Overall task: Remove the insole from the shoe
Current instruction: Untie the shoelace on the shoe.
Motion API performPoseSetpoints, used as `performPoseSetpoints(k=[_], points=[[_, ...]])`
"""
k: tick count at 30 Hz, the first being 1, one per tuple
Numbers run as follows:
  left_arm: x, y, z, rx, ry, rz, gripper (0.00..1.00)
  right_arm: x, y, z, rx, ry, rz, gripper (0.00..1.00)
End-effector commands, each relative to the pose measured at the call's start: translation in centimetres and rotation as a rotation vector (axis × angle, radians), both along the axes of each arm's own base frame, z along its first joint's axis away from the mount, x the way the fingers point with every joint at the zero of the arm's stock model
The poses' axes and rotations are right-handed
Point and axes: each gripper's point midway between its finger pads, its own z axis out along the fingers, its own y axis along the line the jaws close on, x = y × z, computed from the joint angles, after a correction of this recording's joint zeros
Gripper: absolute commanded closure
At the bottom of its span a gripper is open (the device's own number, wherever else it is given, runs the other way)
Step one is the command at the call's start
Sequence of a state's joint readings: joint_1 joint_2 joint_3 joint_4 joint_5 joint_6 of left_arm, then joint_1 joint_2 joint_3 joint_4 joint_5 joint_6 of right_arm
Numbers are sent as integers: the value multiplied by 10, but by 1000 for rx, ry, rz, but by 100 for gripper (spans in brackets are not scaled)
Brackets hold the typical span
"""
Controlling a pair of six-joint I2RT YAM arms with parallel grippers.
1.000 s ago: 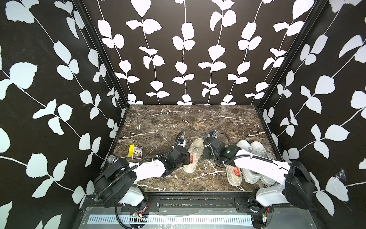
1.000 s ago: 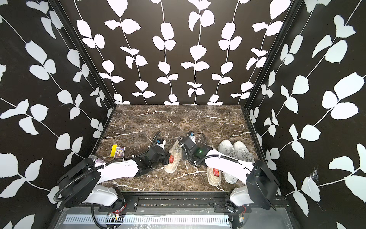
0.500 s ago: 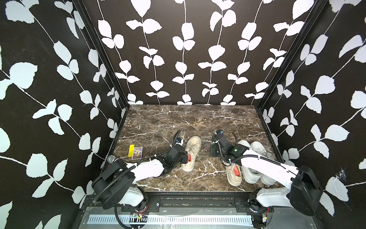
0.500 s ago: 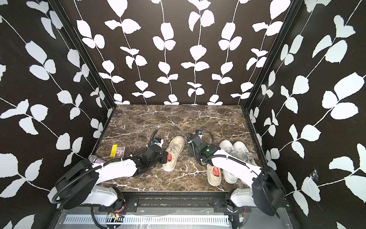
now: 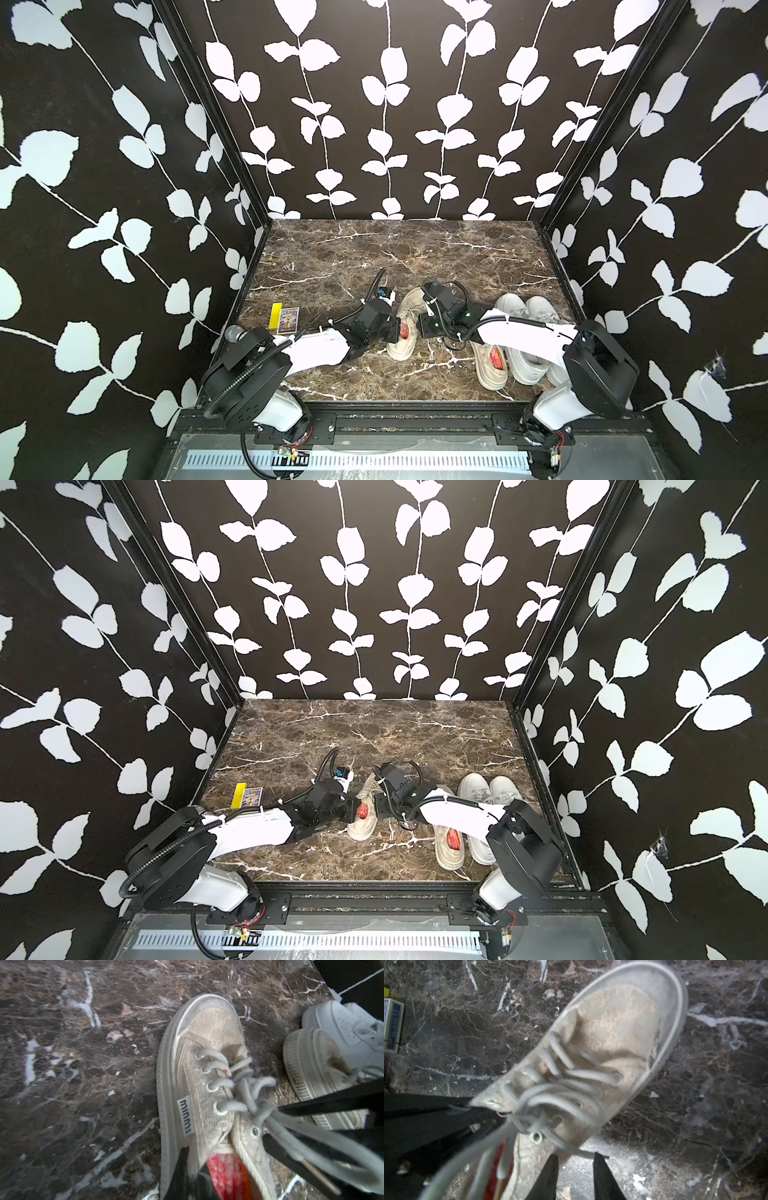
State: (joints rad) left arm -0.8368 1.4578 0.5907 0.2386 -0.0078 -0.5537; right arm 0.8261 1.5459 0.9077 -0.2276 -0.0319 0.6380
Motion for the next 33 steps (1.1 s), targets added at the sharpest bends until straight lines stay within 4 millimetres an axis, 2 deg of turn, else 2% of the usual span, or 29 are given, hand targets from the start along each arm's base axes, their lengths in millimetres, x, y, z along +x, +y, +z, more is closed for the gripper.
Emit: performPoseSetpoints(k=[1,6,11,16,19,22,33], points=[[3,-17,15,-50,-26,-60,100,11,7,7,-1,-46,-2,71],[1,-18,12,-50,-23,-73,100,15,6,4,-28,-49,-10,77],[0,-16,12,-44,-24,-68,100,19,-1,4,-65,-58,-36,91],[10,7,4,47,-27,42,100,21,-21,8,-118,-87,-104,100],[15,23,-2,101,-28,111,100,20,-42,13,-170,-111,-171,100],[17,27,-2,101,-32,127,100,20,-57,17,-171,-118,-225,100],[16,32,-2,110,-30,146,100,20,-82,40,-139,-165,-328,100]])
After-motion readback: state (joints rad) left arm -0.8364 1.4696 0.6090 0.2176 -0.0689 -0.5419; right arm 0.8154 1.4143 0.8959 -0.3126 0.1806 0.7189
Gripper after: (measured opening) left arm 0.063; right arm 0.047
